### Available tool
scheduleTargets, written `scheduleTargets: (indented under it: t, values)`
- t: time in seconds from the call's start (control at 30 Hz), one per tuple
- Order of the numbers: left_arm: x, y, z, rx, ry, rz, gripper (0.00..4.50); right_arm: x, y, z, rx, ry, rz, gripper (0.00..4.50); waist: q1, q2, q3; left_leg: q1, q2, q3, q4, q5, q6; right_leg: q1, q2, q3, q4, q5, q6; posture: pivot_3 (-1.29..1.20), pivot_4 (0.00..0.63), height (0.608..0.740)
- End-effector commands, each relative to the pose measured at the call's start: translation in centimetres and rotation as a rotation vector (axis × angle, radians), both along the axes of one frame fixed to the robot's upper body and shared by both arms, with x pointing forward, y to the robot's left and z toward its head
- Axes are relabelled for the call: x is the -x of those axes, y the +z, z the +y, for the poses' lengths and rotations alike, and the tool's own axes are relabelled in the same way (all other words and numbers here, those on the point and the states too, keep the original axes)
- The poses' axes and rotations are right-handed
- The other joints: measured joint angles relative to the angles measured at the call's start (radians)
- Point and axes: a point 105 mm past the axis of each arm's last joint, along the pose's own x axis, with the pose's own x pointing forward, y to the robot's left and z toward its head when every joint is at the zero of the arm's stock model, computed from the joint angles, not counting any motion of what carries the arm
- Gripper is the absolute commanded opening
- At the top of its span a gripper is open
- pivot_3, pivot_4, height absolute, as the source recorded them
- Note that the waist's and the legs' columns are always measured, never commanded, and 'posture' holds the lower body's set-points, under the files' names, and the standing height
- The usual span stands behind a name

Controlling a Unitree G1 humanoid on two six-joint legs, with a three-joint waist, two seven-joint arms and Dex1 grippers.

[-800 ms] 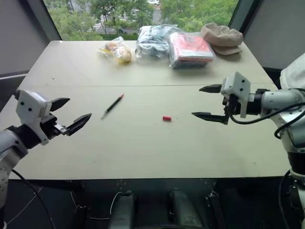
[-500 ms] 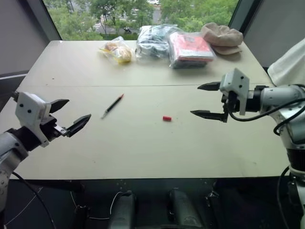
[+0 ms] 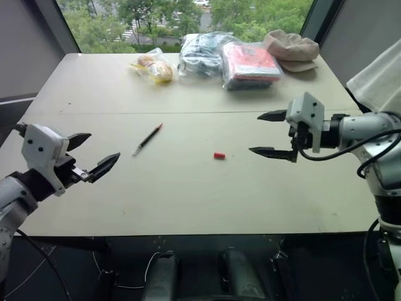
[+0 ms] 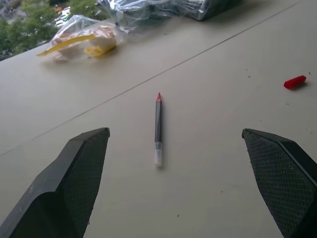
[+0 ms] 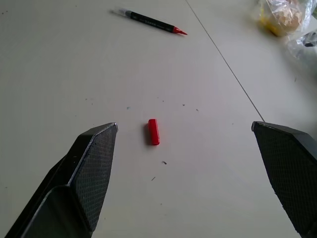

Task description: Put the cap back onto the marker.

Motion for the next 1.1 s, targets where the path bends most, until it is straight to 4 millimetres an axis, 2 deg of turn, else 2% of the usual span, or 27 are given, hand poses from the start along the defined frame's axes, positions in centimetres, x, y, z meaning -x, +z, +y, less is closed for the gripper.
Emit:
scheduleTargets:
  t: [0.03, 0.2, 0.33, 0.5, 0.7, 0.83, 1.1]
  values:
    - [0.1, 0.8, -0.4, -0.022, -0.005, -0.05, 4.5, 0.1, 1.2, 0.1, -0.006, 0.008, -0.052, 4.48, 0.0, 0.0, 0.0, 0.0, 0.0, 0.0, 0.0, 0.0, 0.0, 0.0, 0.0, 0.0, 0.0, 0.0, 0.0, 0.0, 0.15, 0.74]
    - [-0.7, 0.2, 0.0, -0.013, 0.035, -0.05, 4.5, 0.3, 1.0, 0.3, -0.018, 0.003, -0.048, 4.48, 0.0, 0.0, 0.0, 0.0, 0.0, 0.0, 0.0, 0.0, 0.0, 0.0, 0.0, 0.0, 0.0, 0.0, 0.0, 0.0, 0.15, 0.74]
    - [-2.8, -0.7, 1.5, 0.024, 0.14, -0.062, 4.5, 0.5, 0.7, 0.5, -0.03, -0.014, -0.052, 4.48, 0.003, 0.0, 0.0, 0.0, 0.0, 0.0, 0.0, 0.0, 0.0, 0.0, 0.0, 0.0, 0.0, 0.0, 0.0, 0.0, 0.15, 0.74]
    - [-5.5, -2.5, 2.7, 0.021, 0.17, -0.027, 4.5, 0.5, 0.7, 1.0, -0.083, -0.056, -0.097, 4.48, 0.002, 0.0, 0.0, 0.0, 0.0, 0.0, 0.0, 0.0, 0.0, 0.0, 0.0, 0.0, 0.0, 0.001, 0.001, 0.0, 0.15, 0.74]
    - [-8.4, -4.4, 2.3, 0.006, 0.093, 0.003, 4.5, 1.1, 0.3, 2.3, -0.167, -0.092, -0.115, 4.48, 0.002, 0.0, 0.0, -0.001, 0.0, 0.0, 0.0, 0.0, 0.0, 0.0, 0.0, -0.001, 0.0, 0.001, 0.001, 0.0, 0.15, 0.74]
    - [-10.6, -4.8, 0.1, 0.077, -0.032, 0.016, 4.5, 1.7, -0.4, 2.9, -0.189, -0.109, -0.116, 4.48, 0.006, 0.0, 0.0, -0.002, -0.001, -0.001, 0.0, 0.0, 0.0, -0.001, 0.0, -0.002, 0.0, 0.001, 0.001, 0.0, 0.15, 0.74]
    - [-12.6, -7.1, 1.5, 0.109, -0.026, 0.096, 4.5, 2.2, -0.5, 4.1, -0.235, -0.13, -0.135, 4.48, -0.003, -0.001, 0.0, -0.002, 0.0, -0.001, 0.0, 0.0, 0.0, -0.002, 0.001, -0.002, 0.001, 0.001, 0.001, 0.0, 0.15, 0.74]
